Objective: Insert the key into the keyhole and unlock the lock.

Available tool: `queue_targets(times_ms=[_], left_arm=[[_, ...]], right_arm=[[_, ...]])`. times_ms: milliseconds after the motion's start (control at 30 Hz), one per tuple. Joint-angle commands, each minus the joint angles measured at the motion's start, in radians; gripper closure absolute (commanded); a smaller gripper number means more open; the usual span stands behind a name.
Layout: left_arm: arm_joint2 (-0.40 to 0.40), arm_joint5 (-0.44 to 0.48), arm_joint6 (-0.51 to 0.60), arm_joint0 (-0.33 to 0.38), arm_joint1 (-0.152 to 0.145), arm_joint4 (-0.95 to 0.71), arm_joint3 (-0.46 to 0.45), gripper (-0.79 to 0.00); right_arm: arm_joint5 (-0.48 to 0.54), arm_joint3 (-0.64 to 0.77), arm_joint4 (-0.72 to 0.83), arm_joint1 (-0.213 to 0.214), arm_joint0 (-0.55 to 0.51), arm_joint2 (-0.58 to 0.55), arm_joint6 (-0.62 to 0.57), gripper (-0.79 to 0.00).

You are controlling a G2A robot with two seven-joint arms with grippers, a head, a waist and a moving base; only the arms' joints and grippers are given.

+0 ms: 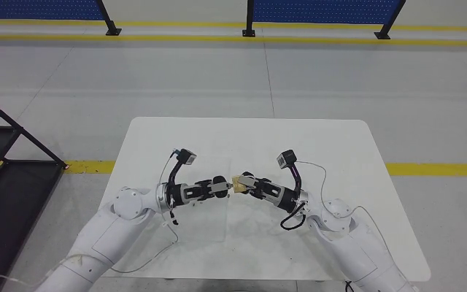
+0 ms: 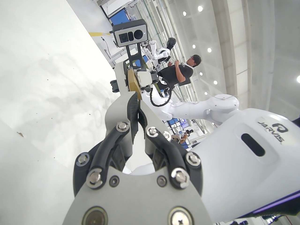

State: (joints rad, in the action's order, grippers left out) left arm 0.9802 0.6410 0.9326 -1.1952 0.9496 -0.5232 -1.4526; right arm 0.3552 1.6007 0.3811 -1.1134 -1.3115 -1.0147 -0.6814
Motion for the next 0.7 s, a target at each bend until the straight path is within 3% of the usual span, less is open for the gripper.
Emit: queue_targets(times_ms=[0,367,667], left_arm=[[0.001,-0.001,-0.006,0.004,0.002,0.023,0.0,0.0],[0.02,0.036,-0.073,0.001,0.008,0.181,-0.021,0.0],[0.054,0.129,-0.134,-0.021,0.006,0.34,-0.056,0.0]], right_arm=[[0.0,0.0,0.0,0.0,0.0,0.0,0.0,0.0],[0.0,0.0,0.0,0.0,0.0,0.0,0.0,0.0],[0.0,0.0,0.0,0.0,0.0,0.0,0.0,0.0]])
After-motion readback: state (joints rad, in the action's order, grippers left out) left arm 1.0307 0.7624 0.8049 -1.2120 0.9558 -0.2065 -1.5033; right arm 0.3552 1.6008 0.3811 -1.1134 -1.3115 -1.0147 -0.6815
